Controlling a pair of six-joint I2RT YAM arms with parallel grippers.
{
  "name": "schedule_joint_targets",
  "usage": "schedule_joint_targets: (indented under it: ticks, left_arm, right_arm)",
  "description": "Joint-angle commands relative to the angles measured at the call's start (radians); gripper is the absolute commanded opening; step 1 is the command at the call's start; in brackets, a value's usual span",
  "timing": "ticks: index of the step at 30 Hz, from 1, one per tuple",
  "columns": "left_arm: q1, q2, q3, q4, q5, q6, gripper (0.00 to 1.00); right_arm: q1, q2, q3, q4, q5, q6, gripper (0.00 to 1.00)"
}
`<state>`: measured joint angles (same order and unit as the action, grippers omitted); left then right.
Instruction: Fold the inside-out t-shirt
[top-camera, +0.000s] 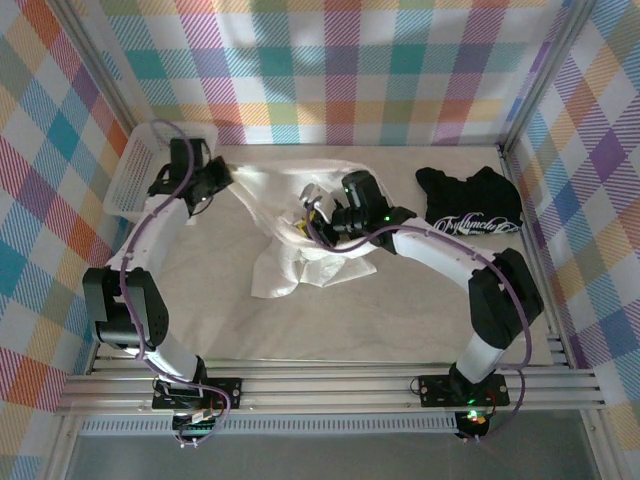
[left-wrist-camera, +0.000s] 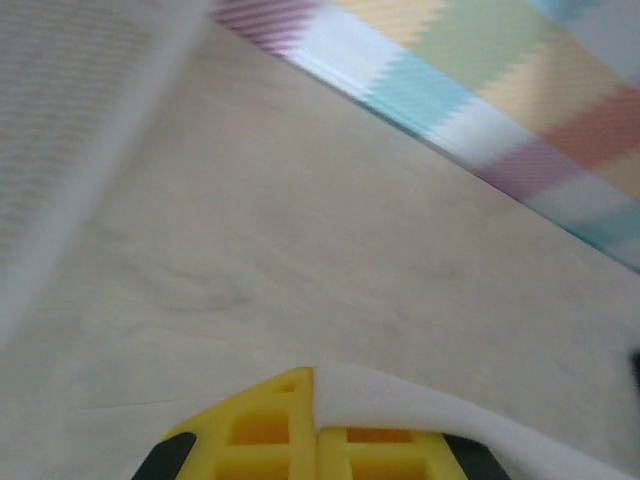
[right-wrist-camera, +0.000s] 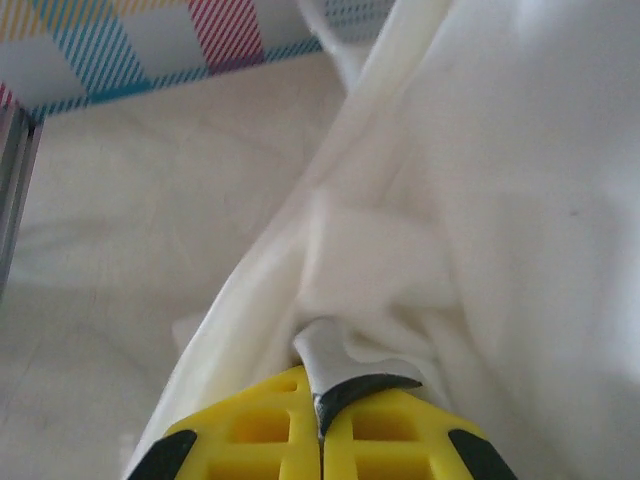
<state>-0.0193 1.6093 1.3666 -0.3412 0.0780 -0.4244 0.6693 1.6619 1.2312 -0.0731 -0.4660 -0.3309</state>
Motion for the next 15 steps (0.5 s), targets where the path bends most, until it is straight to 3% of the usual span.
schedule_joint_targets:
  ticks: [1, 5, 8, 11, 15]
  left_arm:
    - [0.039, 0.002, -0.023, -0.015, -0.059, -0.036, 0.00]
    - [-0.033, -0.010, -0.050, 0.037, -0.013, -0.007, 0.00]
    - [-0.095, -0.022, -0.062, 0.044, -0.030, 0.018, 0.00]
    - [-0.096, -0.054, -0.138, 0.112, -0.004, -0.018, 0.00]
    - [-0.097, -0.104, -0.258, 0.196, 0.039, -0.055, 0.00]
  right_arm:
    - [0.009, -0.064, -0.012, -0.047, -0.096, -0.096, 0.00]
    - [0.028, -0.020, 0.052, -0.045, -0.087, -0.074, 0.00]
    - [0.029, -0.015, 0.086, 0.023, 0.005, -0.003, 0.00]
    - [0.014, -0.058, 0.100, 0.109, 0.157, 0.072, 0.00]
    - [-0.033, -0.119, 0.122, 0.229, 0.170, 0.182, 0.00]
